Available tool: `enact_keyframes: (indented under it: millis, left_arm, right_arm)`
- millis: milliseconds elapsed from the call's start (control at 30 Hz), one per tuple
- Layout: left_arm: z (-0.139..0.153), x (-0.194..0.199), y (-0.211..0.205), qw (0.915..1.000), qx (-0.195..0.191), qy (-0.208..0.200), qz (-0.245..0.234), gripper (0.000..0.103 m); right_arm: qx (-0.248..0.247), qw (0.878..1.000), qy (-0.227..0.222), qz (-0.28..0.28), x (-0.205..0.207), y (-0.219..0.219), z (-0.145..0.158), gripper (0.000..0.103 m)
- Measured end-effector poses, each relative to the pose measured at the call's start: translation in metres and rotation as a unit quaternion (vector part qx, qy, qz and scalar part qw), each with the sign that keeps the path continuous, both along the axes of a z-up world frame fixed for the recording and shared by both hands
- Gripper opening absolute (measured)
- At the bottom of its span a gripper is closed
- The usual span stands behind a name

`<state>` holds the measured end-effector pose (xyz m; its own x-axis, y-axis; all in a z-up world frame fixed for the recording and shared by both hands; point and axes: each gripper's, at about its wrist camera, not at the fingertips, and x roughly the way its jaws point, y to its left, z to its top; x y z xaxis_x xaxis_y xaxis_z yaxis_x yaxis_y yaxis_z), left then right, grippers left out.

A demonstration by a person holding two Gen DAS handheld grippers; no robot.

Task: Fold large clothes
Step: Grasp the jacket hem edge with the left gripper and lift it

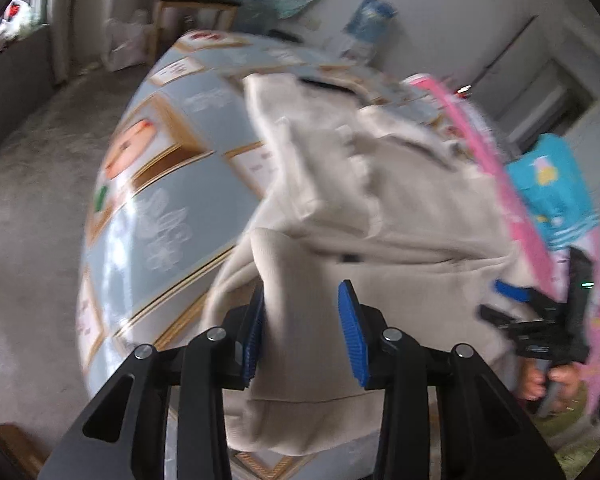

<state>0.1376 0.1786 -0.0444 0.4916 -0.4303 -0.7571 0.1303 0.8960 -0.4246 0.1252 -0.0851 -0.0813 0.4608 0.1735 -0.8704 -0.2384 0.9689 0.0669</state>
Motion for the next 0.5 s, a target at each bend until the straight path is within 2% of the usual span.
enact_keyframes:
  millis: [67,200,233,367,500]
  left_arm:
    - [0.004,0.001,-0.003,0.9997,-0.016,-0.008,-0.019,0.035]
    - [-0.009,0.014,-0.013,0.9989,0.036,0.026,-0.013,0.035]
    - [-0.013,0.018,-0.011,0.9986,0.039,0.035,-0.005,0.035]
    - [-0.02,0.024,-0.005,0.9986,0.015,0.048,0.013,0.035]
    - [-0.018,0.019,-0.01,0.9982,-0.021,0.05,-0.027,0.035]
  right_arm:
    - [-0.001,1.0,-0.001,0.0,0.0,0.0,0.0,0.088]
    - [-0.003,1.0,-0.003,0.0,0.0,0.001,-0.001,0.088]
    - [-0.003,1.0,-0.003,0.0,-0.001,0.002,-0.001,0.088]
    - [-0.003,1.0,-0.003,0.001,-0.002,0.001,-0.001,0.088]
    - [-0.003,1.0,-0.004,0.003,-0.002,0.001,0.0,0.088]
